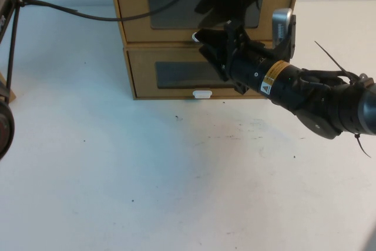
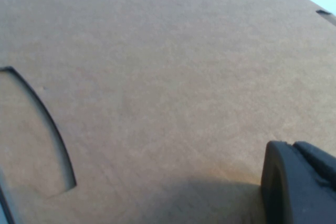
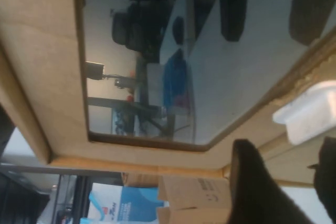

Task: Open the shoe box

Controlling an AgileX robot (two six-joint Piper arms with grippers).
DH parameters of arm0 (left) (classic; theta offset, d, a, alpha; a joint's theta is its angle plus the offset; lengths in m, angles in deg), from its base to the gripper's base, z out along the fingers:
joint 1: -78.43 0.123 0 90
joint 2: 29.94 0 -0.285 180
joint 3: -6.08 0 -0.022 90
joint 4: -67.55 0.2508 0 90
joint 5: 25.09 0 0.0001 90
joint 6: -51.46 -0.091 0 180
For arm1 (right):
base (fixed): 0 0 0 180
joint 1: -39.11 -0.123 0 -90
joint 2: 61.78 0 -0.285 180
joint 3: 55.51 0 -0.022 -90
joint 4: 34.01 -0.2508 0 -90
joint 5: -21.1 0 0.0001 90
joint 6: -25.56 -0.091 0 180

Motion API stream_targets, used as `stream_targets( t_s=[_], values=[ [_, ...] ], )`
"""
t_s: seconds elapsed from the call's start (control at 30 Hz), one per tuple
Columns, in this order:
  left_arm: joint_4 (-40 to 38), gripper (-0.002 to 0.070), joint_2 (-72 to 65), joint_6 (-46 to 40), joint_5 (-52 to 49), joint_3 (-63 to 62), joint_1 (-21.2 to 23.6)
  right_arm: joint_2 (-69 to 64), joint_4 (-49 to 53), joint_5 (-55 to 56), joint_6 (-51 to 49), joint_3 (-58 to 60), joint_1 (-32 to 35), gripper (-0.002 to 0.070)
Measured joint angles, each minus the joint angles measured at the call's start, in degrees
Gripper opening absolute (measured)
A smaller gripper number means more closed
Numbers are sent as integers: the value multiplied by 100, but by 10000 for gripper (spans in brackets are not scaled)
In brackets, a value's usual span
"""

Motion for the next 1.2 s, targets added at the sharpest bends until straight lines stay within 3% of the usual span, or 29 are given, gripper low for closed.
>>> stream_targets(
  t_s=[0.5,1.2],
  values=[
    [13,-6,0,0,0,0,0,-59,-219,-284,277,-23,0,244],
    [107,-6,0,0,-12,-27,0,-396,-259,172,273,-222,0,244]
  ],
)
